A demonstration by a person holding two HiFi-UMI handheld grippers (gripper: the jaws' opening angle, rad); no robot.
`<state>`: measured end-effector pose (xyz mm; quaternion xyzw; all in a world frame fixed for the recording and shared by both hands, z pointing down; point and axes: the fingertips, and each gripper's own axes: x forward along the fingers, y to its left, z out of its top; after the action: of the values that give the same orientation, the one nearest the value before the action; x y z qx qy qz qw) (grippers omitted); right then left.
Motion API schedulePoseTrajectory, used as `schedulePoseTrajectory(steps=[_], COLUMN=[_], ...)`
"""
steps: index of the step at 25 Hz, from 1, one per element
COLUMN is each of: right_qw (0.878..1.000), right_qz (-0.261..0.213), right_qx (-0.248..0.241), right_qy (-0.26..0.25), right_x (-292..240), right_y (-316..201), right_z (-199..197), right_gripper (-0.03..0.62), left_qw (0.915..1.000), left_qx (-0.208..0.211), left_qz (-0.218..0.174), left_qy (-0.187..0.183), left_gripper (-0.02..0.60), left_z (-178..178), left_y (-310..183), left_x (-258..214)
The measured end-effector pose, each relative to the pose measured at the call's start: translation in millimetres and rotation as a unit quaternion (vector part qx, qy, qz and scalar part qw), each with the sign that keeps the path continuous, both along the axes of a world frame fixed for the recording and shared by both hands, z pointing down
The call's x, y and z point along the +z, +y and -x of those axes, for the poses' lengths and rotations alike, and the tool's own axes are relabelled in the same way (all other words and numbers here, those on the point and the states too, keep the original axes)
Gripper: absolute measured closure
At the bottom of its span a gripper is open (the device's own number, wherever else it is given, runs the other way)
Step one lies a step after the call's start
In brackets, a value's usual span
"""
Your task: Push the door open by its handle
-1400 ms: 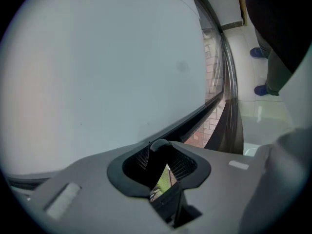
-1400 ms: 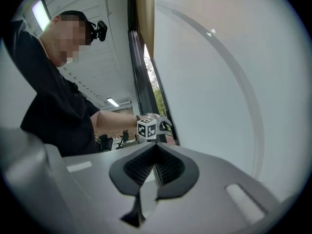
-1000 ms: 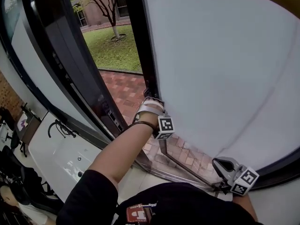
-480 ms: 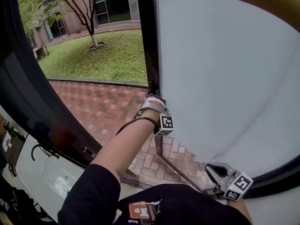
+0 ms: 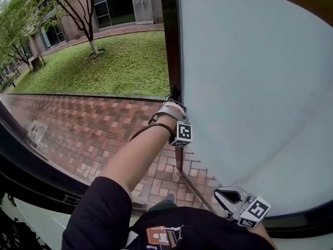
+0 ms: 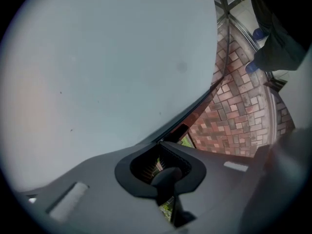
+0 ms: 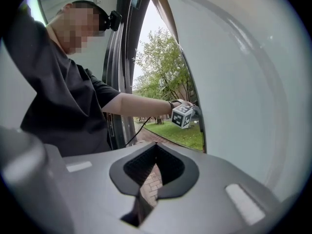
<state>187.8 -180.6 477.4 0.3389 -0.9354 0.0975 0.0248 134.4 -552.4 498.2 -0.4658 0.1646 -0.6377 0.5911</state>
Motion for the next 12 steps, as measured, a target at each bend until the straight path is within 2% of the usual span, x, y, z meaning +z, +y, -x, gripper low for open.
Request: schedulePoseTrajectory(steps=[4,6,8,10,12], right_qw=[1.000,0.999,0.998,0.997,0.997], right_qz=[-0.004,-0.012,-0.016,-0.005,0.008], right_qx=[0.022,0.030,0.042,0.064,0.076], right_qy=[0.012,0.026,0.033,0.031,0.031], right_x=[19,27,31,31,29], right_y=[-76,-116,-160,-196,-222], right_z=[-25,-27,-29,-32,-35], right_gripper=[0.594,0.593,0.594,0.594,0.594], left_qw=[0.9966,0.9882,0.9722,0.9514,0.9298], left_qx=[0.077,0.141,0.218,0.284,0.334], left_qz=[0.013,0.024,0.034,0.056,0.082], left_qy=[0.026,0.055,0.080,0.105,0.130], left_gripper=[0.571,0.561,0.555,0.518,0.522], left_z=[-76,-105,-130,-152,-174], left_y=[-42,-48,-47,-37,-28], left_x=[4,6,7,9,6])
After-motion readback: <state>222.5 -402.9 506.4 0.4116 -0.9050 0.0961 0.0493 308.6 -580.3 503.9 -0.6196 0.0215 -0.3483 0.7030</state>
